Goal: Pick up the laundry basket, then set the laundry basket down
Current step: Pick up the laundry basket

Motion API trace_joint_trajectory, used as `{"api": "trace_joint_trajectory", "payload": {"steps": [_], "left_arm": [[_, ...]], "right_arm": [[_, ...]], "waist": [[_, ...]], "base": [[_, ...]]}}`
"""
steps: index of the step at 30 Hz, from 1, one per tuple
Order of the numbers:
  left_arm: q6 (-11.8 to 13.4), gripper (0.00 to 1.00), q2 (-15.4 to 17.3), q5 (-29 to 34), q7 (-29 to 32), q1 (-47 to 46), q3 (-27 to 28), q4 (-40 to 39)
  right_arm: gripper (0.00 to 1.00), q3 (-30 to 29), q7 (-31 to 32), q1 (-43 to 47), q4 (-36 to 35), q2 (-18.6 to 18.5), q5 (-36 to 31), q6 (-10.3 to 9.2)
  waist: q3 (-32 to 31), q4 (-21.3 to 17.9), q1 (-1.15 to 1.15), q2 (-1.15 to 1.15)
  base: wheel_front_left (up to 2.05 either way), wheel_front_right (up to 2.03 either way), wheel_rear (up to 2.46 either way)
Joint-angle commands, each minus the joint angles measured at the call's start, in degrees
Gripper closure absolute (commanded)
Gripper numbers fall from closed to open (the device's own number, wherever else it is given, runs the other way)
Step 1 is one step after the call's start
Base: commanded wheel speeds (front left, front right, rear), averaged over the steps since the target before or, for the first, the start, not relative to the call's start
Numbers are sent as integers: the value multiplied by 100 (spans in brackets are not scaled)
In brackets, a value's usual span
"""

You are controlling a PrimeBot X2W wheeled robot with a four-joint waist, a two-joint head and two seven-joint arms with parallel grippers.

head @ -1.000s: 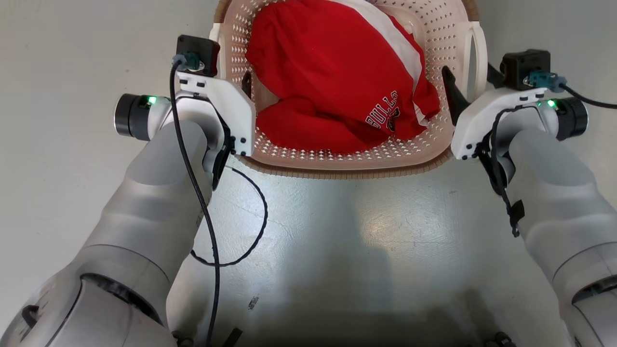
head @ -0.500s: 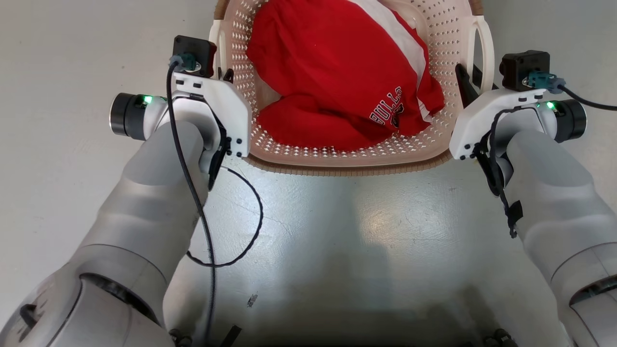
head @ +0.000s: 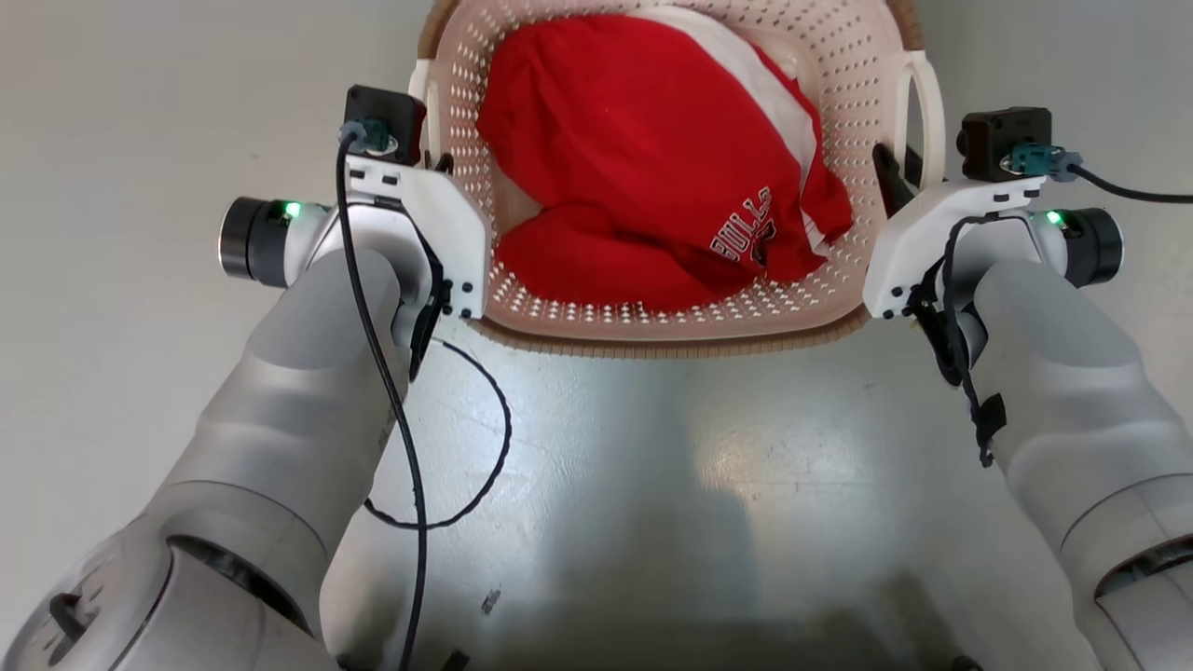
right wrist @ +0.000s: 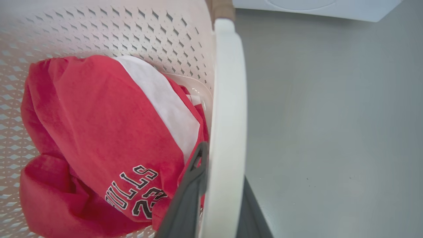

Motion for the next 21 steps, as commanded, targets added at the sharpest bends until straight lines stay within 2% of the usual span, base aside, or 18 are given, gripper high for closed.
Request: {"api": "trace_joint_trajectory", "payload": {"steps": [1, 12, 21], "left_arm": [[16, 100, 130, -45, -9, 99, 5, -41], [-30, 100, 130, -234, 334, 718, -184, -19], [-161, 100, 130, -380, 643, 1339, -364, -7]], "right_arm": [[100, 162, 67, 359, -60, 184, 43, 43], [100, 271, 582, 1000, -60, 262, 187, 43], [100, 724, 1172, 1575, -178, 266, 697, 43]], "waist": [[-139, -14, 0, 0], [-1127, -168, 0, 0], [-2216, -378, 0, 0]], "base": [[0, 0, 0], [0, 0, 0], [0, 0, 0]]}}
